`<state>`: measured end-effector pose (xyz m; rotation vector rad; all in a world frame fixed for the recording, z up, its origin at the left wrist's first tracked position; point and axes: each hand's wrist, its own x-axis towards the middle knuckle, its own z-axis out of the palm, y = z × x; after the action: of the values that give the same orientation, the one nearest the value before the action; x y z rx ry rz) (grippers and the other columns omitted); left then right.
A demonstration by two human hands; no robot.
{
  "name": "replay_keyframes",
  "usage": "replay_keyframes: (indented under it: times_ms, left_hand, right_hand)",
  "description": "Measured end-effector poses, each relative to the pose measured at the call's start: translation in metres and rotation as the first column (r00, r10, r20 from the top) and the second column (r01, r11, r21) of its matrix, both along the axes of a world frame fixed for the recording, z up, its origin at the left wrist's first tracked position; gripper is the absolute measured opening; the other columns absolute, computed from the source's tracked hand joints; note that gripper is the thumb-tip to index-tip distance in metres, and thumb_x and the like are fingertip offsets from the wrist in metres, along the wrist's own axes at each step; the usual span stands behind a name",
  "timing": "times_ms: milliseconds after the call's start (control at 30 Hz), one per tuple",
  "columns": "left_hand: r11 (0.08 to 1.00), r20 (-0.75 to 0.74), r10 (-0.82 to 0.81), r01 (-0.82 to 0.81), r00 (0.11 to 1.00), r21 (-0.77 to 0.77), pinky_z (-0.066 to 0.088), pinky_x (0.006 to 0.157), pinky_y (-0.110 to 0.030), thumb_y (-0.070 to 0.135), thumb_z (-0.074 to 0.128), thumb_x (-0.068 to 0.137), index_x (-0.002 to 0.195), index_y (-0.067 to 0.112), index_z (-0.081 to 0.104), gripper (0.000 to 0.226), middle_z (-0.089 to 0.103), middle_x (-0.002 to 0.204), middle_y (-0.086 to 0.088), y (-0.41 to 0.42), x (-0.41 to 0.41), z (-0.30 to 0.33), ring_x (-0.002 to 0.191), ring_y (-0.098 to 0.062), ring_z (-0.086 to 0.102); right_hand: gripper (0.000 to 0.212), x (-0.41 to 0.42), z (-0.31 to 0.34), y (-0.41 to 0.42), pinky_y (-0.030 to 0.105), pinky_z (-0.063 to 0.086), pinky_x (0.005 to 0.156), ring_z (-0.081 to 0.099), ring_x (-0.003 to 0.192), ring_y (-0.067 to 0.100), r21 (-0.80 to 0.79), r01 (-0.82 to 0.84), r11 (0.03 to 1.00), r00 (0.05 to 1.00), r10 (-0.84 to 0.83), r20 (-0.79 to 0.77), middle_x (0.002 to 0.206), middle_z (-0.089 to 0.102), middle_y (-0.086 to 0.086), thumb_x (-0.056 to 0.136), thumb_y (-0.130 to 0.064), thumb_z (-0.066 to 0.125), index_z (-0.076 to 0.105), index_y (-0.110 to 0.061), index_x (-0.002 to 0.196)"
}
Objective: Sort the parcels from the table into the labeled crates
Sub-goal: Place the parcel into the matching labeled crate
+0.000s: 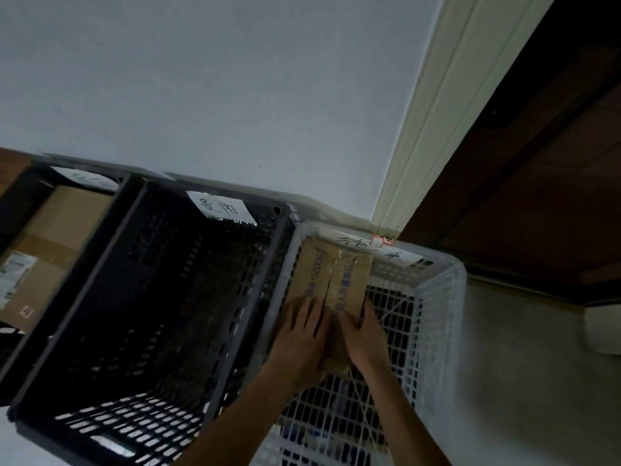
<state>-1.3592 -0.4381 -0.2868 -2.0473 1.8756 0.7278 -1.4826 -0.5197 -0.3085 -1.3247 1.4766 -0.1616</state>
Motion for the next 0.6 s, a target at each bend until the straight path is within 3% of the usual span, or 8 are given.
replay_keyframes:
  times_ms: [167,300,433,533,600]
  left_hand:
    - [1.0,-0.006,0.009,-0.009,1.0,0.011,-0.001,0.123,-0.058,0.053,0.065,0.086,0.159,0.015,-0.007,0.11,-0.008,0.166,-0.012,-0.005,0.001,0.005,0.153,-0.034,-0.012]
    - [0.999,0.019,0.003,-0.004,1.0,0.042,0.004,0.123,-0.058,0.055,0.066,0.086,0.159,0.015,-0.005,0.11,-0.005,0.166,-0.013,-0.008,-0.001,0.009,0.153,-0.035,-0.009]
    - [1.0,0.017,0.013,-0.013,1.0,0.024,0.003,0.124,-0.053,0.057,0.072,0.081,0.159,0.017,-0.002,0.115,0.0,0.165,-0.014,-0.002,0.0,0.021,0.153,-0.037,-0.001]
    - [1.0,0.048,0.004,-0.003,0.999,-0.028,0.005,0.123,-0.049,0.066,0.068,0.08,0.159,0.018,0.0,0.115,0.003,0.166,-0.013,0.0,0.001,0.039,0.153,-0.033,0.004]
    - [0.999,0.06,0.025,-0.023,0.998,-0.03,0.006,0.123,-0.05,0.062,0.064,0.086,0.159,0.014,0.002,0.107,0.003,0.166,-0.011,-0.003,0.0,0.06,0.154,-0.032,0.004]
  right_hand:
    - [0.058,-0.001,0.0,0.004,0.044,0.053,0.1,0.062,0.12,0.026,-0.056,-0.034,0.998,0.999,0.033,-0.017,0.141,0.06,0.002,0.104,-0.039,0.053,0.032,-0.028,0.156]
    - [0.062,-0.002,0.003,0.001,0.04,0.051,0.102,0.059,0.126,0.028,0.026,-0.054,0.998,0.998,0.055,-0.01,0.147,0.054,0.003,0.104,-0.04,0.051,0.027,-0.027,0.159]
    - [0.046,-0.008,0.021,0.001,0.04,0.053,0.093,0.061,0.118,0.026,0.001,-0.097,0.995,0.994,0.097,-0.047,0.138,0.058,0.003,0.105,-0.047,0.046,0.042,-0.029,0.147]
    - [0.04,-0.011,0.045,-0.003,0.04,0.052,0.094,0.06,0.115,0.025,-0.074,-0.177,0.981,0.978,0.167,-0.125,0.13,0.061,0.003,0.106,-0.047,0.042,0.052,-0.026,0.138]
    - [0.036,-0.012,0.063,-0.008,0.041,0.053,0.094,0.062,0.109,0.023,-0.129,-0.253,0.959,0.96,0.233,-0.154,0.123,0.064,0.003,0.105,-0.043,0.045,0.058,-0.021,0.131]
